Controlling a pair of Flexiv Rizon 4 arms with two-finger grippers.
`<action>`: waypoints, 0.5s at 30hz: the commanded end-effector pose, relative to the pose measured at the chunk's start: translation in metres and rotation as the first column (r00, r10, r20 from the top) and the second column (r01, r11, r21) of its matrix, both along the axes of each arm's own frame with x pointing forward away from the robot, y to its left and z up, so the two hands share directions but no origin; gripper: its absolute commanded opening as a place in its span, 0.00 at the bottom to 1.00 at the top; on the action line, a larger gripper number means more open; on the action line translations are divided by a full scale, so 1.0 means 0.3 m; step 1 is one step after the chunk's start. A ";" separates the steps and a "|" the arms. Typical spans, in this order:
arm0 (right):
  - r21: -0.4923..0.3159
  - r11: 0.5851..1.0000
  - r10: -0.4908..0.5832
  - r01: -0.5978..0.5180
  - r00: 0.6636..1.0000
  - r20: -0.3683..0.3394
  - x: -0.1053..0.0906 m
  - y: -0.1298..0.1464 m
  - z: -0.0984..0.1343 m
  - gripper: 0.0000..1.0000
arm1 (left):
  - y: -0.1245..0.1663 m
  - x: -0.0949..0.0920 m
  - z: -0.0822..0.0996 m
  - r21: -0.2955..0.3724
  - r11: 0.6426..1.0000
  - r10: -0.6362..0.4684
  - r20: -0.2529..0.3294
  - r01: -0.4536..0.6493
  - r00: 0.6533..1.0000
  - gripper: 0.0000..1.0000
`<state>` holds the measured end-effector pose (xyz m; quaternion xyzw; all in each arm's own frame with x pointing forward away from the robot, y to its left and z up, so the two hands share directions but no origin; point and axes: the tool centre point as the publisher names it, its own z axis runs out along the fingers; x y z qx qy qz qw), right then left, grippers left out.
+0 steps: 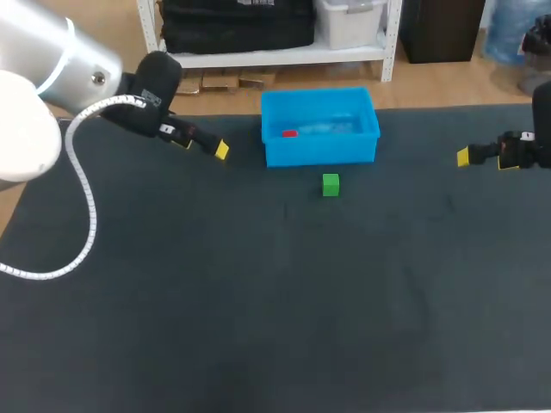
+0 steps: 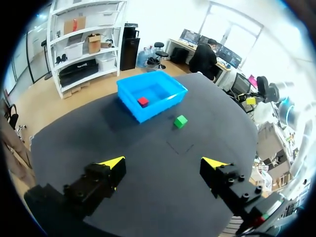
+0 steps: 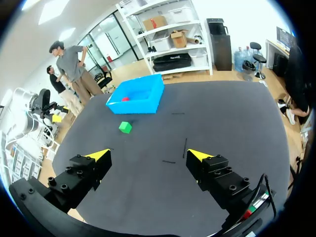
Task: Use the left arm to pick the red cube and place it into the blue plastic box first, then use the right arm to grasp the green cube and put it into the same blue plastic box after the first action is fully finished.
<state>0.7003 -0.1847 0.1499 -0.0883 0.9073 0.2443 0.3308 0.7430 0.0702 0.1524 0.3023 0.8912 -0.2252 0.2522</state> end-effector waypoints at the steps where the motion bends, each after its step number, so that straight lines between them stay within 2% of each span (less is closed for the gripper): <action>1: -0.001 1.000 0.000 0.000 1.000 0.000 0.001 0.000 -0.001 1.00 | -0.021 0.009 0.000 0.000 1.000 -0.012 -0.002 0.012 1.000 1.00; 10: -0.001 1.000 0.000 0.000 1.000 0.000 0.001 0.000 -0.001 1.00 | -0.064 0.022 -0.003 0.008 1.000 -0.024 -0.002 0.024 1.000 1.00; 15: -0.001 1.000 0.000 0.000 1.000 0.000 0.001 0.000 -0.001 1.00 | -0.074 0.017 -0.012 0.038 0.999 -0.034 -0.006 0.034 0.999 1.00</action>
